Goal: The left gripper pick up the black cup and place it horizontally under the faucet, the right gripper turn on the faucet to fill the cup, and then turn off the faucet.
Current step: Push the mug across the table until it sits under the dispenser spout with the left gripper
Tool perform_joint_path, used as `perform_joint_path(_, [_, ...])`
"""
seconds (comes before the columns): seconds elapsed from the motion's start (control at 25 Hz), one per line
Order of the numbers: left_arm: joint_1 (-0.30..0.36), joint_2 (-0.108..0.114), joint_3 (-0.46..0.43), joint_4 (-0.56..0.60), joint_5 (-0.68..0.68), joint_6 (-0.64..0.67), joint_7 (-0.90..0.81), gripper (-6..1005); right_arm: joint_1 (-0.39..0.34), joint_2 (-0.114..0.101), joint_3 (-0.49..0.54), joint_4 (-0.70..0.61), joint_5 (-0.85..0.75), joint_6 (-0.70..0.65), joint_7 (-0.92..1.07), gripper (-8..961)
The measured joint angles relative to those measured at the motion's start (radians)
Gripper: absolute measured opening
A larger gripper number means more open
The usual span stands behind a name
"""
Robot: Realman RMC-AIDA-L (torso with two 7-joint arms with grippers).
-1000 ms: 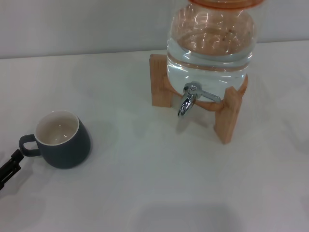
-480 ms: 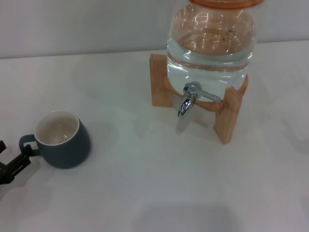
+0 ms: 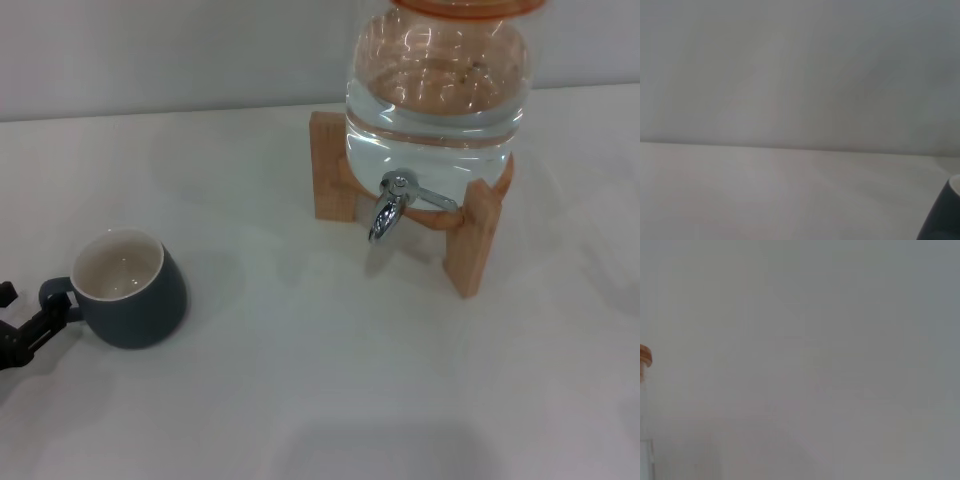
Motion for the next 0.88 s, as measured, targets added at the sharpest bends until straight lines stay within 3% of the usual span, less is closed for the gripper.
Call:
perform_joint_path(0.12, [-0.004,0.0,0.0,-0.005,0.0,0.001,0.0,833,0.002,0.0,0.0,0.001,0.0,-0.007,0.0,871])
perform_joint_path(0.68, [-0.01,0.0,-0.008,-0.01,-0.017,0.014,0.0,351,0.012,0.001,0.0,0.004,0.0,-0.025,-0.001,871])
perform_joint_path(0.88, [-0.02,0.0,-0.008,-0.011,-0.018,0.026,0.0,307,0.013,0.001,0.0,0.005,0.0,-0.025,0.0,870])
